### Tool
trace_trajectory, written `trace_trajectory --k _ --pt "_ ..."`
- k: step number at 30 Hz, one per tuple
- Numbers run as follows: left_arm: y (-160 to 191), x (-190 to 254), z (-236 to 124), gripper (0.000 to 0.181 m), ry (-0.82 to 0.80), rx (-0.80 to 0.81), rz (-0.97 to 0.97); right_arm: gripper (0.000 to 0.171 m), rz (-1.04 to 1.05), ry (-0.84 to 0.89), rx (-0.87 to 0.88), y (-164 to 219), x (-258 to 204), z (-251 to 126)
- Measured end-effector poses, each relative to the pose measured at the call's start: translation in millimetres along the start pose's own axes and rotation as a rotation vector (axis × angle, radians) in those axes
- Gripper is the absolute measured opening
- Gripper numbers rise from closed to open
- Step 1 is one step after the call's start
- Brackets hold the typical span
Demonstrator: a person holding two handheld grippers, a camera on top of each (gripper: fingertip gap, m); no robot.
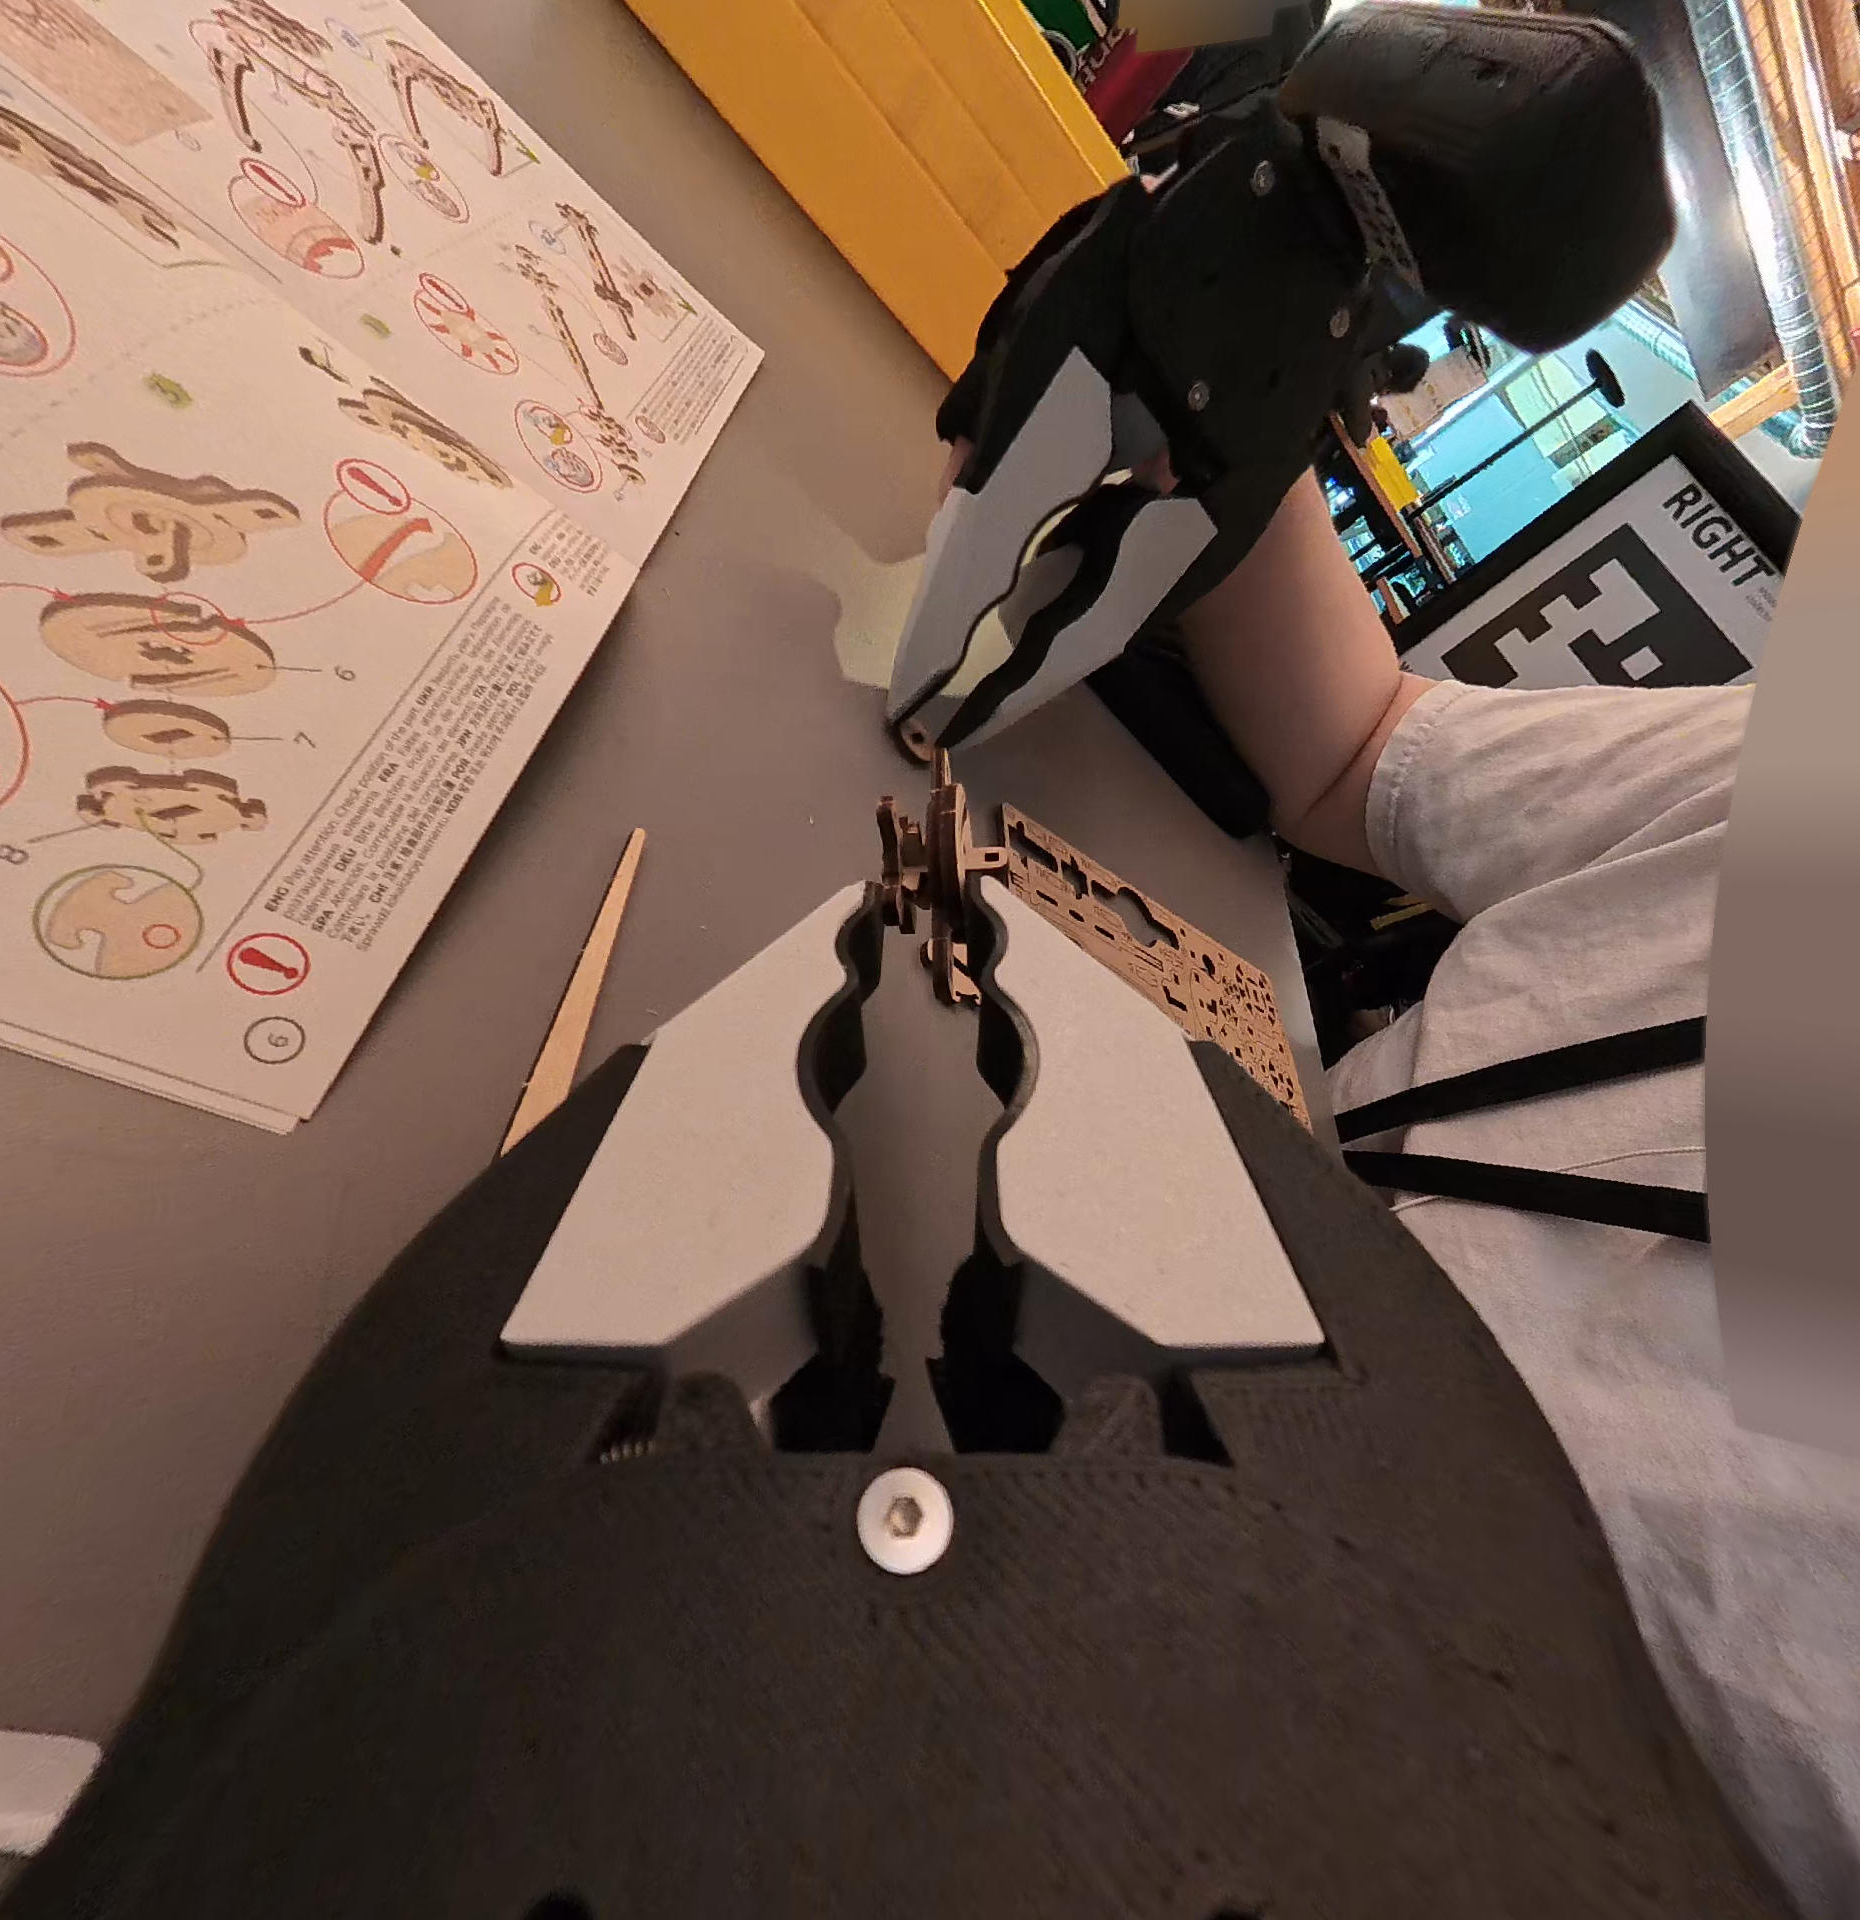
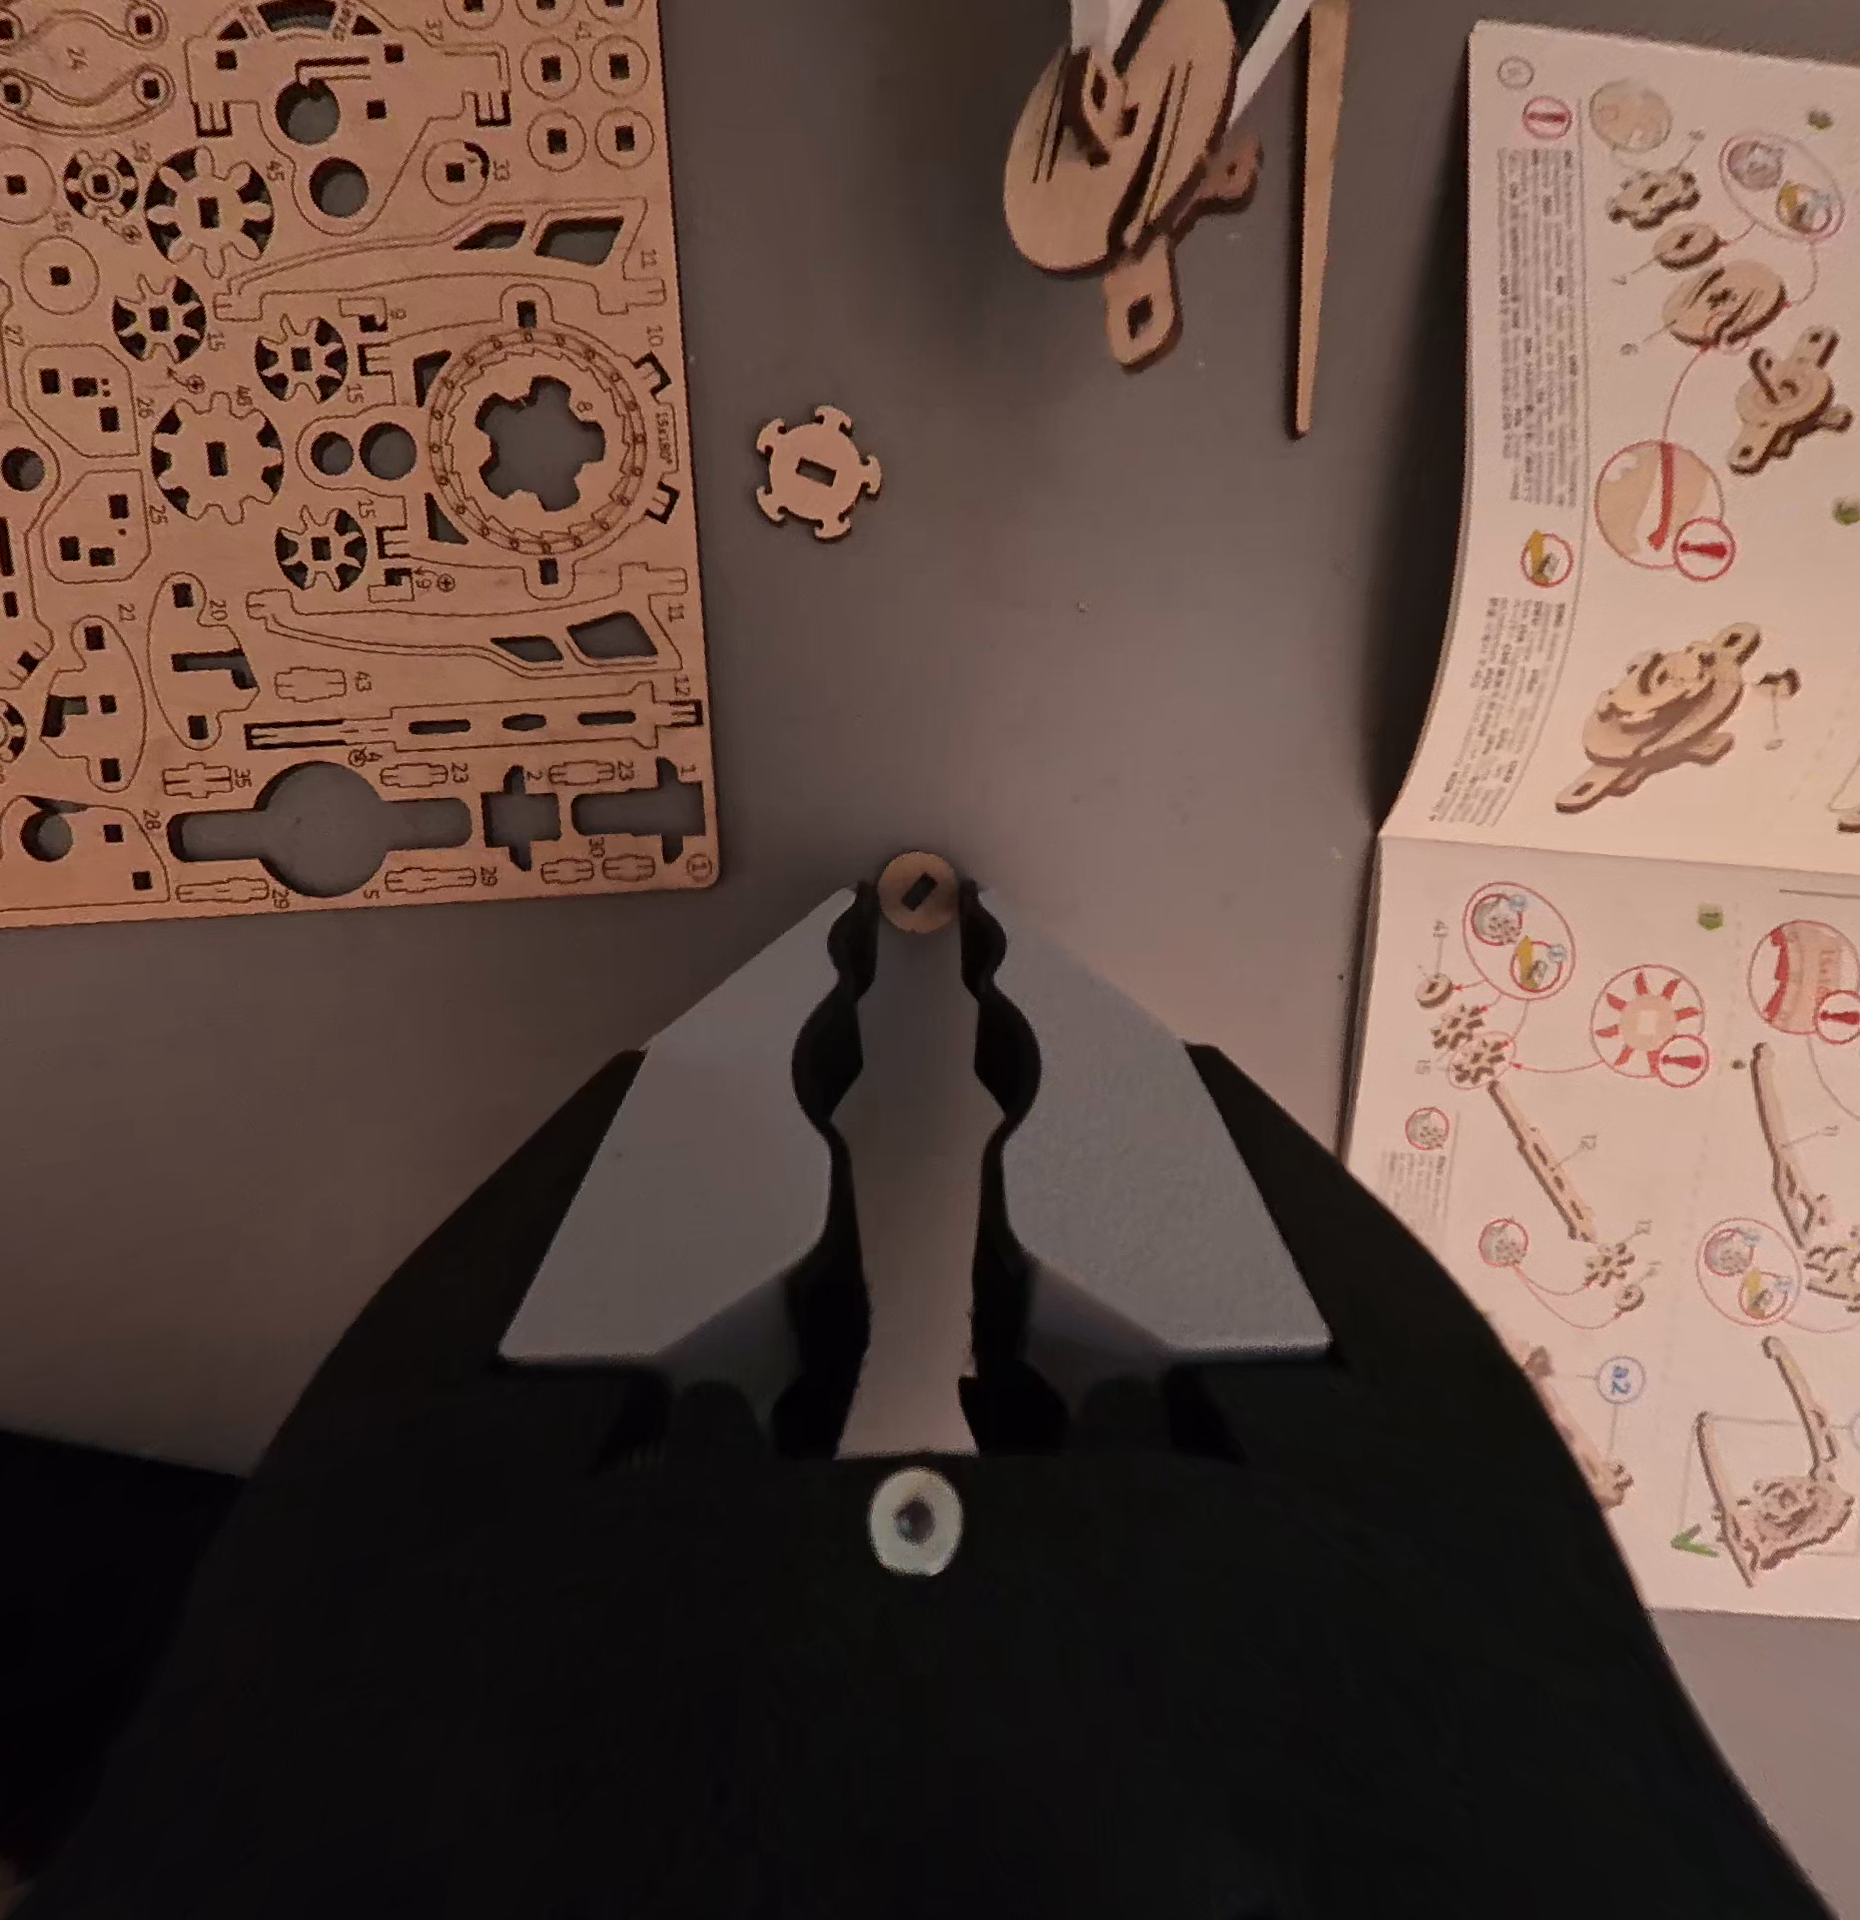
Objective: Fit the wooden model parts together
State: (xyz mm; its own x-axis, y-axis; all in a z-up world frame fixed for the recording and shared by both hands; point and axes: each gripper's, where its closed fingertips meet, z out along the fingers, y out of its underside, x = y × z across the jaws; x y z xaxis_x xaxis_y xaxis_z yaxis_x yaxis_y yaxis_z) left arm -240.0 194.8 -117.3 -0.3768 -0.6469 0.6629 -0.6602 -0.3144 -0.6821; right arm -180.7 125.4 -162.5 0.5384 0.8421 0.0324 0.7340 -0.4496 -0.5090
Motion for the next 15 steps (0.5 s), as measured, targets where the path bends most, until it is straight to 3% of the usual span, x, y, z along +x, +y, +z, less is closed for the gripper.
trace_trajectory --k 15 --pt "0 0 0 0.013 0.005 0.003 -0.003 0.015 -0.130 0.018 0.127 -29 -5 14"
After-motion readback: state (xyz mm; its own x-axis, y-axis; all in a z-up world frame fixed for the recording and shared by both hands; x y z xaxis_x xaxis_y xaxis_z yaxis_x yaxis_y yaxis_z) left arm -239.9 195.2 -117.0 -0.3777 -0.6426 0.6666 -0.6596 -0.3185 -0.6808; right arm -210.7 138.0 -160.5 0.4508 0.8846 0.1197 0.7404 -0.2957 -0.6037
